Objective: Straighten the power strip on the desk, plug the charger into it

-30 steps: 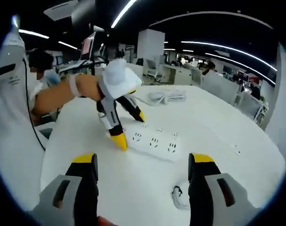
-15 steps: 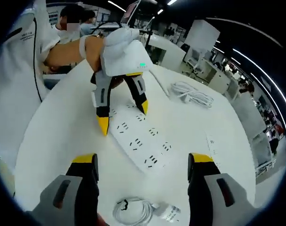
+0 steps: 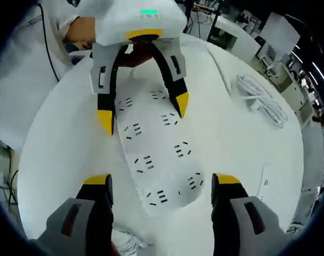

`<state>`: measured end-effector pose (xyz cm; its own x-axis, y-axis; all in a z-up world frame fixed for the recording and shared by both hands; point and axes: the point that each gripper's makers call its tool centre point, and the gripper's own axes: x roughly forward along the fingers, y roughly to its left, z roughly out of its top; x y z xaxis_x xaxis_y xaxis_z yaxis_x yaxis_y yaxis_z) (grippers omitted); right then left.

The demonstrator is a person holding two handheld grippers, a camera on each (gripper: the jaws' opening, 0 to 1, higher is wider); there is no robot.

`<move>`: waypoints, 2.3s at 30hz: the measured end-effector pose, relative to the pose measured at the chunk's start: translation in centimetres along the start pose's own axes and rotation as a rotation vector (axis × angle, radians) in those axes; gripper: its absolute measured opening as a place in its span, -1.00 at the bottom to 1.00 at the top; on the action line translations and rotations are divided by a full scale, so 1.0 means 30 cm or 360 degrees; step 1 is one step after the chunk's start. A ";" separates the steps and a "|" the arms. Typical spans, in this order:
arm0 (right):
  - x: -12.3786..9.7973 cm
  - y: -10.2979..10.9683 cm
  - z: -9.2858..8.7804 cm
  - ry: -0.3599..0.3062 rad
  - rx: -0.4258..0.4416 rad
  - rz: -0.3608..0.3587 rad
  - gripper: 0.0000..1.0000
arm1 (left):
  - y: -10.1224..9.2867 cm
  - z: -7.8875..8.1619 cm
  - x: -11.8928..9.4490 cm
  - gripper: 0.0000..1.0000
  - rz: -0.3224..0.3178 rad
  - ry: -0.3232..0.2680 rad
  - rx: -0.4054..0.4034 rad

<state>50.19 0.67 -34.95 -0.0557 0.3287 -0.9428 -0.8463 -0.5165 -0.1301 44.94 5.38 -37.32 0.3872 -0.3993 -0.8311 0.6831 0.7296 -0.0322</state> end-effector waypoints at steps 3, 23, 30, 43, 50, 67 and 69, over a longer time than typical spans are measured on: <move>0.025 -0.010 -0.012 0.0078 -0.0020 0.0045 0.41 | -0.005 -0.002 -0.001 0.43 0.0001 -0.0009 -0.0001; 0.069 -0.026 -0.056 0.0231 -0.0134 0.0152 0.31 | -0.001 -0.002 -0.001 0.44 0.0001 -0.0023 -0.0010; 0.073 -0.037 -0.060 0.0205 -0.0147 0.0168 0.31 | -0.004 -0.034 -0.024 0.44 -0.0025 0.0050 0.0041; 0.074 -0.026 -0.056 0.0222 -0.0152 0.0180 0.30 | -0.003 -0.036 -0.025 0.43 -0.0022 0.0077 0.0036; 0.071 -0.013 -0.057 0.0224 -0.0106 0.0164 0.30 | 0.000 -0.034 -0.024 0.42 -0.0041 0.0085 0.0066; 0.065 0.007 -0.063 0.0322 -0.0032 0.0122 0.31 | -0.006 -0.030 -0.021 0.42 -0.0064 0.0093 0.0109; 0.065 0.007 -0.064 0.0310 -0.0031 0.0127 0.31 | -0.007 -0.030 -0.021 0.42 -0.0065 0.0092 0.0110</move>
<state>50.94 -0.32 -37.39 -0.0169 0.1281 -0.9916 -0.8327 -0.5508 -0.0570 43.98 5.98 -37.30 0.3230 -0.3935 -0.8607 0.7393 0.6727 -0.0301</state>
